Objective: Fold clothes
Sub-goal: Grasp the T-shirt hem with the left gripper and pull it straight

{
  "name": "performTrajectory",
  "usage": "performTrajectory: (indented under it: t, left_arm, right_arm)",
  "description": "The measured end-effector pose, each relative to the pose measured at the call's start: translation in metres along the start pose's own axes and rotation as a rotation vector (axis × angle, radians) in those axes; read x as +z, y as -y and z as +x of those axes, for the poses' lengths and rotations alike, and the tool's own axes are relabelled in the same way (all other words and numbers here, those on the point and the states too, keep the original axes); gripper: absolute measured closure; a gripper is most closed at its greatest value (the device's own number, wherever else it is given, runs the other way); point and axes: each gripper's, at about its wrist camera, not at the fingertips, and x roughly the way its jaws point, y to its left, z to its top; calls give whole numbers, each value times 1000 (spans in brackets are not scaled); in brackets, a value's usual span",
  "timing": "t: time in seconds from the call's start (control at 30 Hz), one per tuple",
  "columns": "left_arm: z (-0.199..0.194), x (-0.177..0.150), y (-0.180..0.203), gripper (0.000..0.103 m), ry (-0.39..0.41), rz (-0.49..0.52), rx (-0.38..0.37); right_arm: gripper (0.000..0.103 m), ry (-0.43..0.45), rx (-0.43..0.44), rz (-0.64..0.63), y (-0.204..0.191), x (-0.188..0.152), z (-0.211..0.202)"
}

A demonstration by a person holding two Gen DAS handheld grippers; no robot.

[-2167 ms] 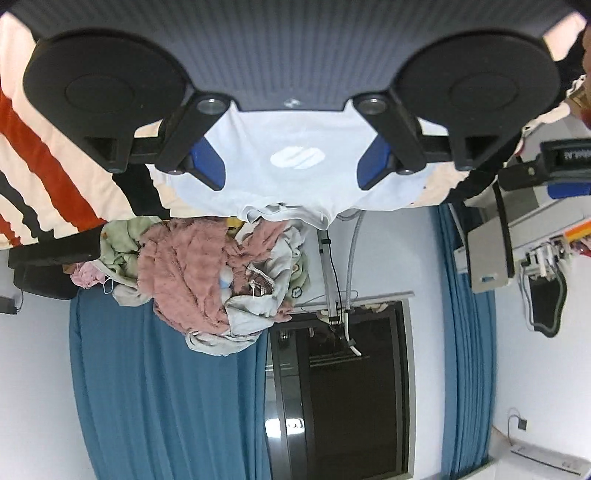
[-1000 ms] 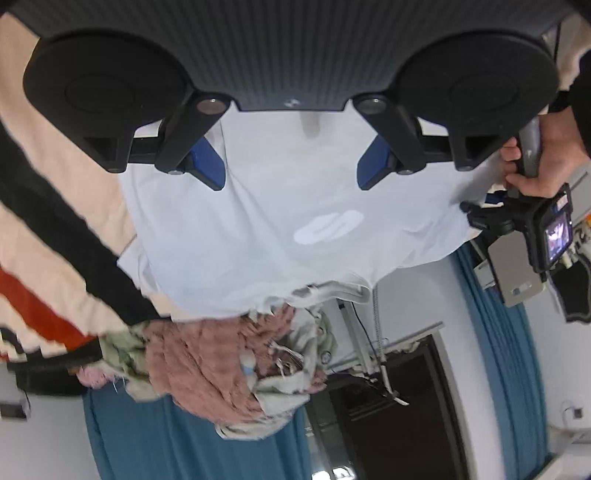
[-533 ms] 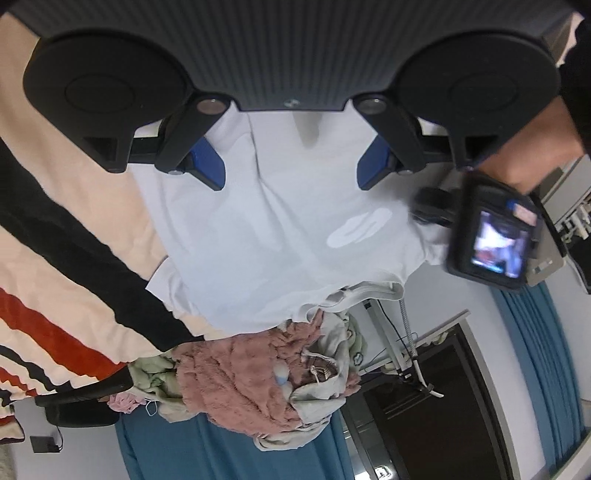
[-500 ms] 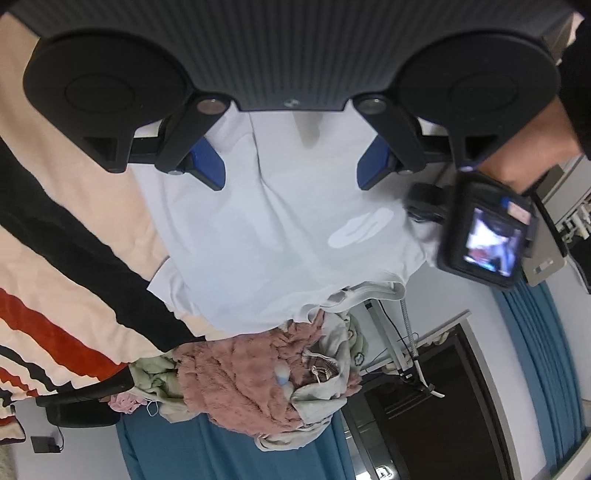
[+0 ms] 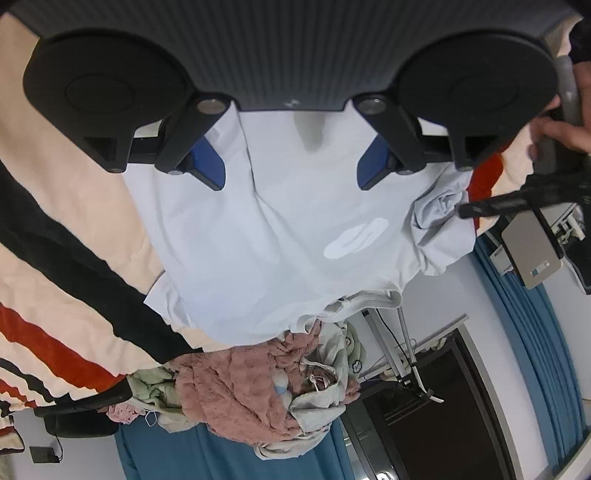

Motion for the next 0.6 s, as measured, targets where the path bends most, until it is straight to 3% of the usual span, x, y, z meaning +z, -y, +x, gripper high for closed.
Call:
performTrajectory:
  t: [0.13,0.3,0.4,0.43,0.6]
  left_arm:
    - [33,6,-42,42,-79,-118,50]
    - [73,28,-61,47,-114,-203,-33]
    - [83,42,-72,74,-96,-271,-101]
    - [84,47,-76,93,-95,-288,-121]
    - [78,79,-119,100,-148,-364,-8]
  right_arm:
    - [23,-8,-13,-14,-2,-3,4]
    - [23,-26,-27,-46,-4,-7,11]
    - [23,-38,-37,-62,-6,-10,16]
    - [23,-42,-40,-67,-7,-10,18]
    - [23,-61,-50,-87,-13,-15,25]
